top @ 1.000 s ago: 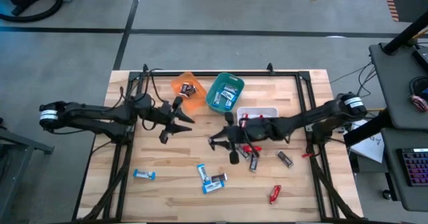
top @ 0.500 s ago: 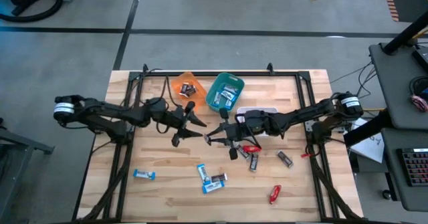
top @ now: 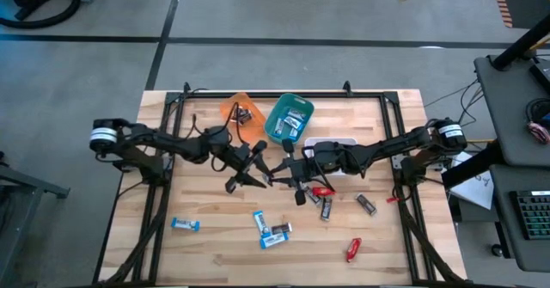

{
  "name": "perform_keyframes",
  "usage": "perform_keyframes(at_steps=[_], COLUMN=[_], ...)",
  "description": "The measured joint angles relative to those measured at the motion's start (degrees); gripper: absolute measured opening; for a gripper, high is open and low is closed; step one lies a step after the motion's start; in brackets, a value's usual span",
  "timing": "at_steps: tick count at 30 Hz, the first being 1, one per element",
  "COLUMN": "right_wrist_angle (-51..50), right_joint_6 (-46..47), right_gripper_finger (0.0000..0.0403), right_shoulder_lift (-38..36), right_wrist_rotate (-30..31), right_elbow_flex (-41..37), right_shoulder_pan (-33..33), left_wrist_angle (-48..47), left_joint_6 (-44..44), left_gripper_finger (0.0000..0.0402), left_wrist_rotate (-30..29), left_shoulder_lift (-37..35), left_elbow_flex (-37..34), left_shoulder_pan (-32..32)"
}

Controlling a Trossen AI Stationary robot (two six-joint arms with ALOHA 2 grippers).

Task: Sort candy
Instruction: Put the brown chocolate bar into the orange bin

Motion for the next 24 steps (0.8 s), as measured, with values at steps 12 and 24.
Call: perform_keyframes(at_steps=[12, 24], right_wrist_angle=[-0.40, -8.11], right_joint_6=[2.07, 8.41], right_gripper_finger=[0.0069, 0.0158], right_shoulder_lift=[-0.34, -5.79], right_wrist_rotate=[0.13, 11.44], right_elbow_flex=[0.00, 0.04], right_shoulder_pan=[-0.10, -0.22], left_wrist_angle=[0.11, -10.50], left_joint_6=[0.02, -1.62], left_gripper_finger=[0.0014, 0.0043], left_wrist_rotate=[-0.01, -0.16], left_shoulder_lift=[0.84, -1.29], left_elbow_flex=[0.80, 0.80], left_shoulder_pan=[0.02, 4.42])
